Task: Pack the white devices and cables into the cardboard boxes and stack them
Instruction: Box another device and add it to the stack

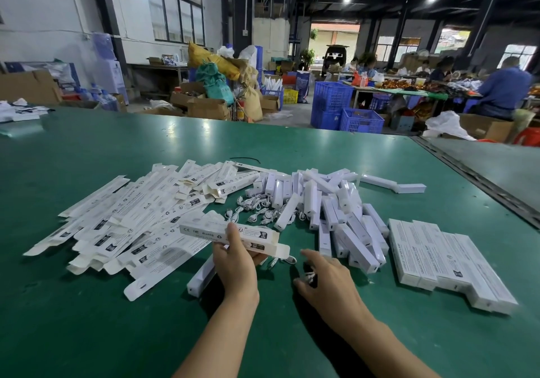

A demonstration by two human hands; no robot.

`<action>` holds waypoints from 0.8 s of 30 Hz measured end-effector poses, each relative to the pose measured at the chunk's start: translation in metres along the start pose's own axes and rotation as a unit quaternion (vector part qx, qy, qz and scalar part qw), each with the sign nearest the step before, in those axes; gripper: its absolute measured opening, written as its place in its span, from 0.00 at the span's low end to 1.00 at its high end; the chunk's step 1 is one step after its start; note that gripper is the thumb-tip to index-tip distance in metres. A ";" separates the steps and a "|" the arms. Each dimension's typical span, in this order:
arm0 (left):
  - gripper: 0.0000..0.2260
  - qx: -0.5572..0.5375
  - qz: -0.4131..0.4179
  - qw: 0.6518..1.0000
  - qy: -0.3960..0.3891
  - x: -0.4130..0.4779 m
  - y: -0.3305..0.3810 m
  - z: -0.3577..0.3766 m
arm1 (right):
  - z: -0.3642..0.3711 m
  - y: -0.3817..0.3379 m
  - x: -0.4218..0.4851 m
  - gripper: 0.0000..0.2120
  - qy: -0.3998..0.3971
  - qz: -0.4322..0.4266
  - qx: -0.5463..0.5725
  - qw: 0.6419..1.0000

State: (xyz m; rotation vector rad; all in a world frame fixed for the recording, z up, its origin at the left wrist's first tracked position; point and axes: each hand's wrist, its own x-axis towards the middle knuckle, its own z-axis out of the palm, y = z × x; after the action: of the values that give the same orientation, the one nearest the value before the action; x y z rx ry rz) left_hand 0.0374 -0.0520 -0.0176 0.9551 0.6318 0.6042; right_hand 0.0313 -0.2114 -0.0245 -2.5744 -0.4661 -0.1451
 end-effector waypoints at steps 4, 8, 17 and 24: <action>0.21 0.003 -0.006 1.000 -0.002 -0.001 0.001 0.000 | -0.007 0.002 -0.001 0.29 -0.006 0.036 0.014 0.999; 0.23 0.003 -0.010 1.000 -0.003 -0.001 0.001 0.000 | -0.009 0.000 -0.001 0.26 -0.004 0.030 0.029 0.999; 0.23 -0.017 -0.029 0.999 -0.003 -0.002 0.003 0.000 | -0.014 0.004 -0.007 0.21 0.026 -0.007 0.179 0.983; 0.20 -0.023 -0.051 0.997 -0.045 -0.008 0.001 0.000 | -0.018 0.009 -0.006 0.30 0.040 -0.045 0.287 0.956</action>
State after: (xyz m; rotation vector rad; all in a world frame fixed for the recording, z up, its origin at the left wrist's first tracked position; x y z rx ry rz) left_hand 0.0319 -0.0569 -0.0148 0.8969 0.5812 0.4812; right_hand 0.0290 -0.2297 -0.0147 -1.9723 -0.5078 -0.1231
